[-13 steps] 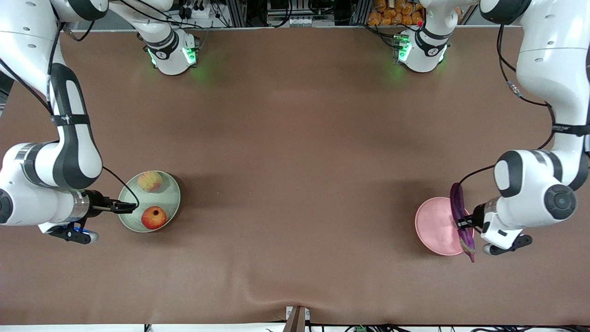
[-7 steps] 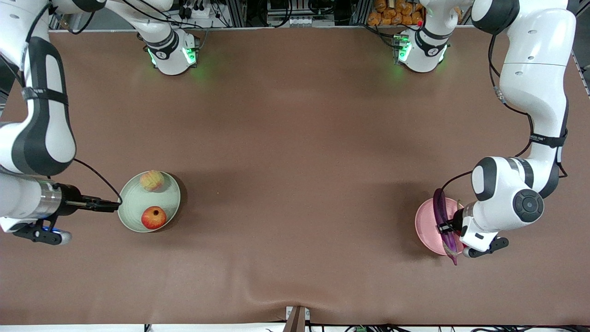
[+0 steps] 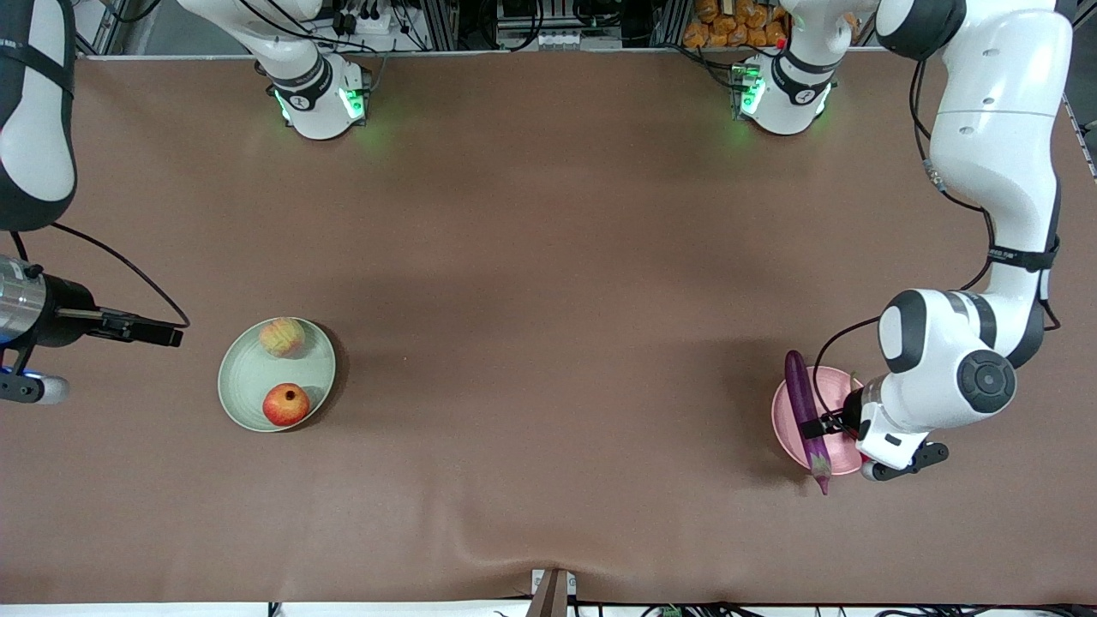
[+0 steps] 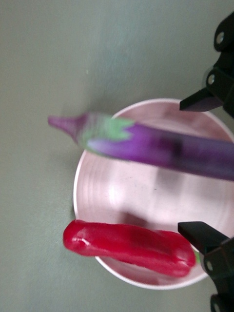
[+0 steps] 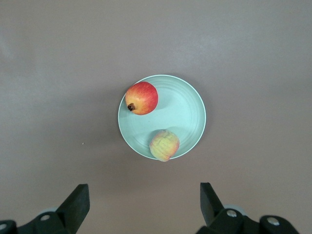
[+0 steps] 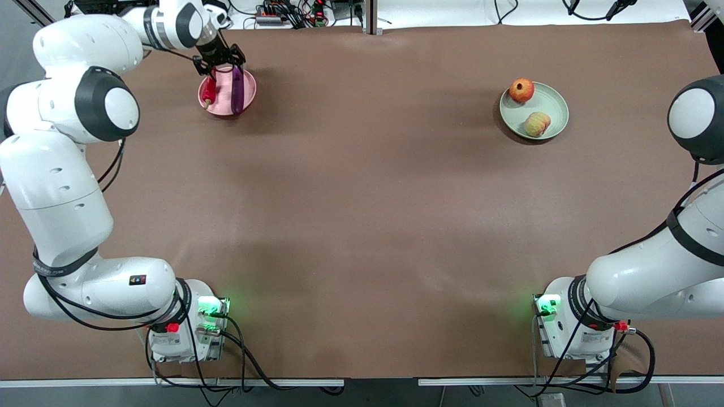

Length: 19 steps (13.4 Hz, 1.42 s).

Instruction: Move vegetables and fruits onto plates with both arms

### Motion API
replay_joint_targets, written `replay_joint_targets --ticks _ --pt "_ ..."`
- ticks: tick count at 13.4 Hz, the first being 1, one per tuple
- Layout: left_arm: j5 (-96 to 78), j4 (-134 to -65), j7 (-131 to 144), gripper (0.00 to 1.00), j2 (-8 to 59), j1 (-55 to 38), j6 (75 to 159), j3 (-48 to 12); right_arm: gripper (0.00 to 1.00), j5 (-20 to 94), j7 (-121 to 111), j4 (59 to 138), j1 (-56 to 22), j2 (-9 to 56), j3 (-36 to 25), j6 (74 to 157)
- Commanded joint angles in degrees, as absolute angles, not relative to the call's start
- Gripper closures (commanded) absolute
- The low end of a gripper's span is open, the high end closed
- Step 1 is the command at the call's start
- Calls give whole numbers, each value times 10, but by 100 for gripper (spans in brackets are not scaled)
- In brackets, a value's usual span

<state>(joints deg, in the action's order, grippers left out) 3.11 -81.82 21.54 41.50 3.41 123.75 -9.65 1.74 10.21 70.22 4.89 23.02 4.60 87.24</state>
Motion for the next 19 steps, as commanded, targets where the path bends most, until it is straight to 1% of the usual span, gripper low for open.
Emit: replay_joint_targets --ticks 1,2,4,5,8,9,10,12,15,16,17,18,19 --pt "34 -830 213 0 307 33 1112 -95 0 9 87 674 54 224 47 846" --pt "33 -828 212 0 269 34 1063 -95 0 8 87 659 54 225 47 830" --pt "27 -825 212 0 212 35 997 -95 0 2 86 644 50 218 44 810" --pt "28 -824 212 0 187 35 974 -95 0 4 86 641 51 215 46 799" --pt "24 -825 212 0 114 36 918 -95 0 14 75 643 47 175 49 766" --pt "29 -824 210 0 99 37 910 -95 0 22 59 650 40 154 45 737" --pt "27 -824 209 0 82 37 906 -96 0 21 54 681 29 125 42 732" --pt "25 -828 192 0 43 34 897 -96 0 18 45 753 33 65 42 767" --pt "0 -839 157 0 13 36 891 -98 0 20 12 854 46 -7 39 824" --pt "-2 -854 155 0 1 32 891 -94 0 20 -4 880 46 -26 39 837" --pt "-3 -885 154 0 -21 27 892 -93 0 20 -5 899 44 -41 39 847" --pt "-3 -918 154 0 -48 20 896 -91 0 20 -5 902 44 -44 39 850" --pt "-3 -933 154 0 -59 19 896 -86 0 20 -7 902 45 -44 39 850"
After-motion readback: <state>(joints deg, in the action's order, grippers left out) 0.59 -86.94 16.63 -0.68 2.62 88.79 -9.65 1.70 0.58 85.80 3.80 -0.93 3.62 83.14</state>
